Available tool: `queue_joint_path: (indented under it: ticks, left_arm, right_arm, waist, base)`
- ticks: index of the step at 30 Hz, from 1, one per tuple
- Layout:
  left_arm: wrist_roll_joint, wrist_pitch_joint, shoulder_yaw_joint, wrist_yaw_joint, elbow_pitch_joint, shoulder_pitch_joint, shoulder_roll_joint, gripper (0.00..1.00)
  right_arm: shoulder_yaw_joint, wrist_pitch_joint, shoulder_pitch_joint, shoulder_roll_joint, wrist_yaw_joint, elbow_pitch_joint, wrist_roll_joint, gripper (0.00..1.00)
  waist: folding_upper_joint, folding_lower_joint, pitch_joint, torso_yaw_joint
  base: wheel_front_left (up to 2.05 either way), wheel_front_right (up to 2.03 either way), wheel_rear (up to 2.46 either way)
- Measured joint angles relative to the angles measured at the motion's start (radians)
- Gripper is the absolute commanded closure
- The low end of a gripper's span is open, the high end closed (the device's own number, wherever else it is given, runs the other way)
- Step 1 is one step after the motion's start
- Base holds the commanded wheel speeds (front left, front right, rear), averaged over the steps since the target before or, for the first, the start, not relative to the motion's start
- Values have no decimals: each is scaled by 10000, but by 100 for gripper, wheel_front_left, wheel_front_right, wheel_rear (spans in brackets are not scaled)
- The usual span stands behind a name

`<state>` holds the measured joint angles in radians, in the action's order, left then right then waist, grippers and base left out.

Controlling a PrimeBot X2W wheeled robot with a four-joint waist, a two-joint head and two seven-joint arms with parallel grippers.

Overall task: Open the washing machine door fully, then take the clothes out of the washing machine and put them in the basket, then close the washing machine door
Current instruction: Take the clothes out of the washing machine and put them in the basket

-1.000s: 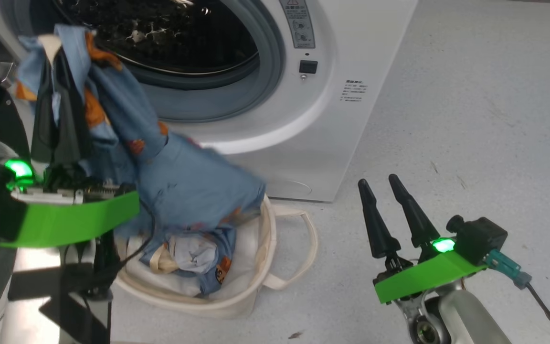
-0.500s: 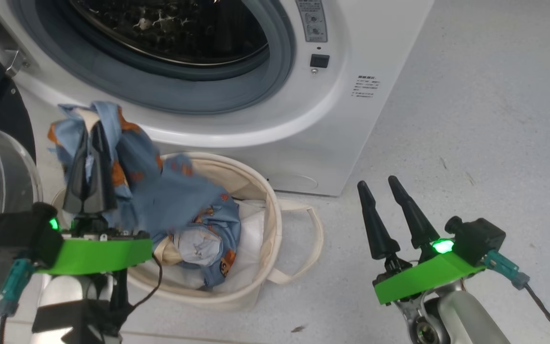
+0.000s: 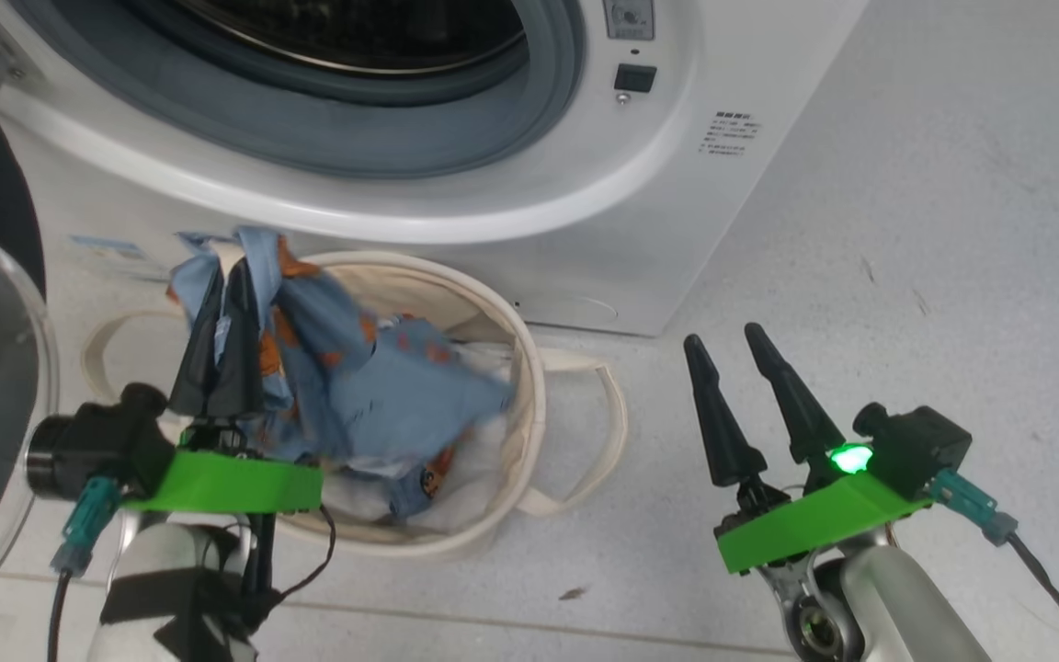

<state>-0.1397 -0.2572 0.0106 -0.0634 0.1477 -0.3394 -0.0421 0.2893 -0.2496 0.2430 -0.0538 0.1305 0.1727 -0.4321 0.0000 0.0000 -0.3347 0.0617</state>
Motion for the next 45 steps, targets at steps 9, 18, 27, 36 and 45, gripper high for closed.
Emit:
queue_joint_path:
  ticks: [9,18,27,36,45]
  left_arm:
    - [186,2,-451,13,1225,-198,17,100]
    - [704,2,-466,-176,2236,-598,0,100]
    - [1277,2,224,-148,4853,-1784,12,100]
    - [1530,4,518,130,6636,-2479,-132,100]
    - [1446,4,522,380,7333,-2742,-201,0]
  right_arm:
    - [88,0,280,0,0,-182,-6,0]
    - [-86,0,649,0,0,-299,-8,0]
    - [25,0,1053,-2,0,-435,-36,0]
    - [8,0,1178,-2,0,-456,-38,0]
    - [4,0,1257,-2,0,-508,-52,0]
  waist:
    - [0,0,-608,235]
    - [0,0,-1327,428]
    - [0,0,-1826,597]
    - [0,0,-2213,809]
    - [0,0,-2124,812]
  base:
    - [0,0,0]
    - [0,0,0]
    - [0,0,0]
    - [0,0,0]
    - [0,0,0]
